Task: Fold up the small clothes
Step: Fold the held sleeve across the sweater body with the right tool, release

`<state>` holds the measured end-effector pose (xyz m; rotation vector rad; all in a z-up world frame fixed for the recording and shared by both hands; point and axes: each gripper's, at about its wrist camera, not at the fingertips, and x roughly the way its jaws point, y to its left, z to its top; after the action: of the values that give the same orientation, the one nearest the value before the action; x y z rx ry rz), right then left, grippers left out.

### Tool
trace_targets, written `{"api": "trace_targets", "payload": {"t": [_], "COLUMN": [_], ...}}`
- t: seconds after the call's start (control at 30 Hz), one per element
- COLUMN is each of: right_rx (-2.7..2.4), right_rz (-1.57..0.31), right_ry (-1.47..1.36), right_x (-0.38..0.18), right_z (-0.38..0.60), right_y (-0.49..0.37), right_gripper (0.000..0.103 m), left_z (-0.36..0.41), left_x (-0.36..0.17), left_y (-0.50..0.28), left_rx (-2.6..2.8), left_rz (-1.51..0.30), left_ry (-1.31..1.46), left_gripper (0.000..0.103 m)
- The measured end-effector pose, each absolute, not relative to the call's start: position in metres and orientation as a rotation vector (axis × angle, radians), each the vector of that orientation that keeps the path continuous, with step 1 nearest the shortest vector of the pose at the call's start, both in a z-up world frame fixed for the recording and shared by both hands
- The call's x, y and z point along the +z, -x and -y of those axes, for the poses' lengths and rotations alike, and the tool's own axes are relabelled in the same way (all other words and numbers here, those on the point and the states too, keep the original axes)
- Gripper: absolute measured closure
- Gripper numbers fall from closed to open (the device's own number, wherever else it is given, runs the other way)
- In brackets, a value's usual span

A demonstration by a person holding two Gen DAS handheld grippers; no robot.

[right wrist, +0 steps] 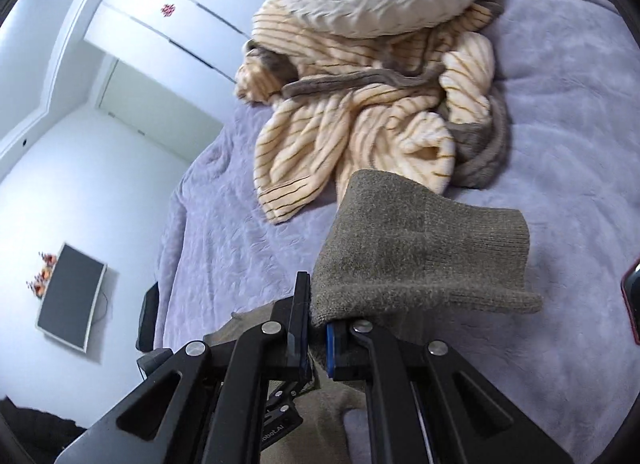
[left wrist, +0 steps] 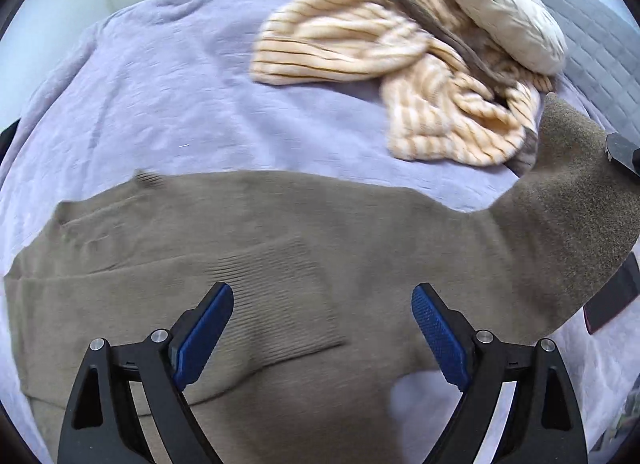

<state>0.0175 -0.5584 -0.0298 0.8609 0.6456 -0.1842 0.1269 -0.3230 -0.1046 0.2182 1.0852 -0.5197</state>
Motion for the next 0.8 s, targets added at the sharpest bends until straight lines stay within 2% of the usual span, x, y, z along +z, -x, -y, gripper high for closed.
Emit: {"api": "trace_targets", "payload": {"t": [0.3, 0.5, 0.63, 0.77, 0.8], "right_rx": [0.027, 0.169, 0.226, 0.201, 0.195], "right_rz": [-0.767, -0.889, -1.026, -1.149, -1.164], "right_ry": [-0.594, -0.445, -0.336, -0.261, -0.284], "right_x": [-0.024, -0.064, -0.114, -0.155, -0.159], "right_z": [0.422, 0.309, 0.247, 0.222, 0.224], "right_y": [-0.102, -0.149, -0.169, -0.171, -0.169], "right_gripper": [0.096, 0.096, 0.096, 0.088, 0.081], "left_z": [0.173, 0.081, 0.042, 0.021, 0.019], "left_x": [-0.104, -0.125, -0.137, -0.146, -0.146], "left_y": [-0.163, -0.175, -0.175, -0.178, -0.178], "left_rx": [-0.332, -0.189, -0.155, -0.168, -0.183], "left_rz": [-1.073, -1.127, -1.15, -1.176, -1.176], "left_ry": [-0.207, -0.161, -0.137, -0.087, -0.076], "left_gripper": [0.012, 0.012, 0.012, 0.012, 0.012]}}
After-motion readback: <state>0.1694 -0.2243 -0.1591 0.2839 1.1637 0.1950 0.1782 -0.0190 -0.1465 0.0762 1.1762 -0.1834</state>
